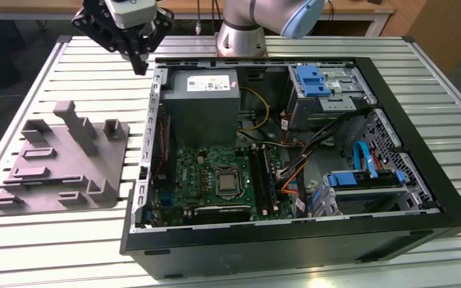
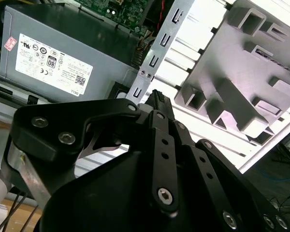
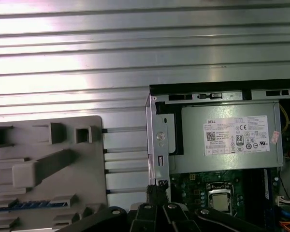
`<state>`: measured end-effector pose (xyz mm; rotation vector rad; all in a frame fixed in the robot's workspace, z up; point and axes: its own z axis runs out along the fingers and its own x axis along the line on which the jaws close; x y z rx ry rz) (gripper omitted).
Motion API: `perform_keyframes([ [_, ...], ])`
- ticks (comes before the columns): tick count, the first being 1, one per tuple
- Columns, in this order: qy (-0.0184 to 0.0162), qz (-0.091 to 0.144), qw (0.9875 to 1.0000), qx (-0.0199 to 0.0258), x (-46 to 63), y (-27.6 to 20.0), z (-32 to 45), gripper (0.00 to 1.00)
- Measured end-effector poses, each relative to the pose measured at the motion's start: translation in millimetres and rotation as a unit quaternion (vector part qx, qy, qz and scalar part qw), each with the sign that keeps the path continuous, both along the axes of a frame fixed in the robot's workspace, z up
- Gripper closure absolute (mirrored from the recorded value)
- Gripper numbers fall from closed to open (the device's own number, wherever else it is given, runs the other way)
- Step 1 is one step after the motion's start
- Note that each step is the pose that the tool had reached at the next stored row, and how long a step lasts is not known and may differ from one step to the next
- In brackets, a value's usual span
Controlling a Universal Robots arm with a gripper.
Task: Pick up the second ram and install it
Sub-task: 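Reach for the second ram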
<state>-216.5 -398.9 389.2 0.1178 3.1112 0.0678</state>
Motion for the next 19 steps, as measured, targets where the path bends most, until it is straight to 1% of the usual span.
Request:
perform_keyframes([
  [4,0.0,0.0,1.0,0.0,-3.1,-0.1,-2.0,0.9],
  [15,0.0,0.0,1.0,0.0,-13.2,-2.9,-6.2,0.9],
  [17,0.0,0.0,1.0,0.0,-15.6,-3.8,-6.9,0.9],
  [19,0.0,0.0,1.0,0.0,-19.1,-6.1,-7.8,0.9],
])
